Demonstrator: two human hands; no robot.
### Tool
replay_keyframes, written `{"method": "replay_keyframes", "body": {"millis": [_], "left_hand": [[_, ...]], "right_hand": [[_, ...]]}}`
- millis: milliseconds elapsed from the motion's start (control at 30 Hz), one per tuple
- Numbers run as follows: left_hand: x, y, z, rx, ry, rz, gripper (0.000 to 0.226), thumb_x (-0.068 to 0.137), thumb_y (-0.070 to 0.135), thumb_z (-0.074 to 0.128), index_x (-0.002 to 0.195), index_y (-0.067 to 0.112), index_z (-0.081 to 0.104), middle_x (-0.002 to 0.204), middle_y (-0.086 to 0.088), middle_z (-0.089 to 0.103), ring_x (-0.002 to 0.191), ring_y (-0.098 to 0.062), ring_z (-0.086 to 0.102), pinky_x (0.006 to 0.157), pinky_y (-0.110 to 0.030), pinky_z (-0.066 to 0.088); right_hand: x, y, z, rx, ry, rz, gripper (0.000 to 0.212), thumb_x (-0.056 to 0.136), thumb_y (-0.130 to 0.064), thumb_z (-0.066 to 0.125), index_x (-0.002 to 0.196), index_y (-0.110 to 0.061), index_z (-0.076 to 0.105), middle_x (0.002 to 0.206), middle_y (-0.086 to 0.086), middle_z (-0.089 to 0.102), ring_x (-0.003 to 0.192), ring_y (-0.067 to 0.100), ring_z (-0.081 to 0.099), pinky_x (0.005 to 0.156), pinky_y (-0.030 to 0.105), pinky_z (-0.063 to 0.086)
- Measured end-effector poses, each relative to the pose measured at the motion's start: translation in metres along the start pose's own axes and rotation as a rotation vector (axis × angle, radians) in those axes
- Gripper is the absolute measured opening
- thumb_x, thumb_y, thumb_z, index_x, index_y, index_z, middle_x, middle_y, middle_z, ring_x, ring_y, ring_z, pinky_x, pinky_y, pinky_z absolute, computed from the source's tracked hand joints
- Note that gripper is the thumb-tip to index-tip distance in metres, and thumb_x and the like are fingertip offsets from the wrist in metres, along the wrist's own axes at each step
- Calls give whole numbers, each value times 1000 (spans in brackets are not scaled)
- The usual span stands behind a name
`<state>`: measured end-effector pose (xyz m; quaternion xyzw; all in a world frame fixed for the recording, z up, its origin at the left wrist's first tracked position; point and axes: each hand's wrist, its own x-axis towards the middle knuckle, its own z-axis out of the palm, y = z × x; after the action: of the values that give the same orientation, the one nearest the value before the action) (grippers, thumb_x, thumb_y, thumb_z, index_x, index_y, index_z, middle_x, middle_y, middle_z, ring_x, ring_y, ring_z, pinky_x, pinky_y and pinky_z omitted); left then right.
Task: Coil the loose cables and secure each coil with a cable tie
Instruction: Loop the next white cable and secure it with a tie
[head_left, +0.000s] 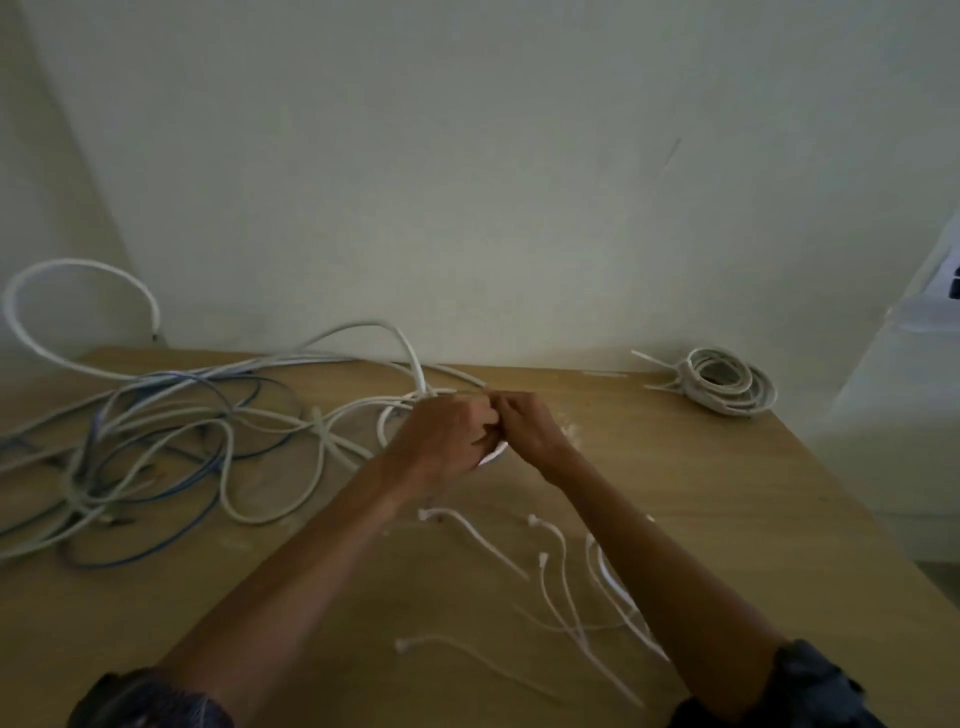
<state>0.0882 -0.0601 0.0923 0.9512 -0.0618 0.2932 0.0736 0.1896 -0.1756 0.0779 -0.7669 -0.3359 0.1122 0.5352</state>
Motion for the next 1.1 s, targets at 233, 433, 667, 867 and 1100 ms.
{"method": "replay_keyframes", "body": {"millis": [233, 433, 667, 867, 1100], "left_hand": [[-62, -34, -20, -183, 528, -246, 16, 95, 20, 63, 105, 9, 60, 104, 0, 58, 93, -18, 58, 78, -33, 52], [-70, -42, -9, -350, 231, -409, 31, 94, 45, 64, 117, 24, 65, 100, 12, 69, 92, -5, 64, 82, -30, 53], [-68, -51, 5, -334, 189, -353, 16, 92, 33, 67, 106, 26, 66, 96, 16, 67, 86, -7, 63, 77, -41, 55], [-51, -38, -4, -342, 246, -332, 95, 81, 61, 74, 155, 18, 32, 151, -2, 40, 138, -16, 39, 111, -33, 40], [-25, -9, -6, -453, 126, -234, 97, 84, 66, 67, 159, 22, 24, 159, 1, 34, 146, -12, 34, 116, -31, 33]], "right_hand": [[-12, -45, 54, 141, -252, 1, 39, 104, -41, 52, 89, -12, 74, 78, 4, 73, 76, 17, 73, 69, 29, 58], [3, -65, 42, 692, -52, 50, 34, 109, -26, 40, 100, 0, 60, 69, 8, 62, 60, 18, 63, 63, 32, 55], [22, -71, -12, 1146, 187, 42, 34, 110, -30, 36, 96, -7, 56, 56, -6, 39, 47, 6, 34, 48, 21, 35], [11, -86, -38, 1076, 171, 112, 37, 110, -33, 37, 100, -6, 60, 57, -6, 38, 47, 6, 30, 46, 20, 31], [-12, -109, -74, 321, 269, -100, 36, 110, -29, 41, 101, -5, 67, 52, -11, 42, 44, 5, 33, 43, 20, 31]]}}
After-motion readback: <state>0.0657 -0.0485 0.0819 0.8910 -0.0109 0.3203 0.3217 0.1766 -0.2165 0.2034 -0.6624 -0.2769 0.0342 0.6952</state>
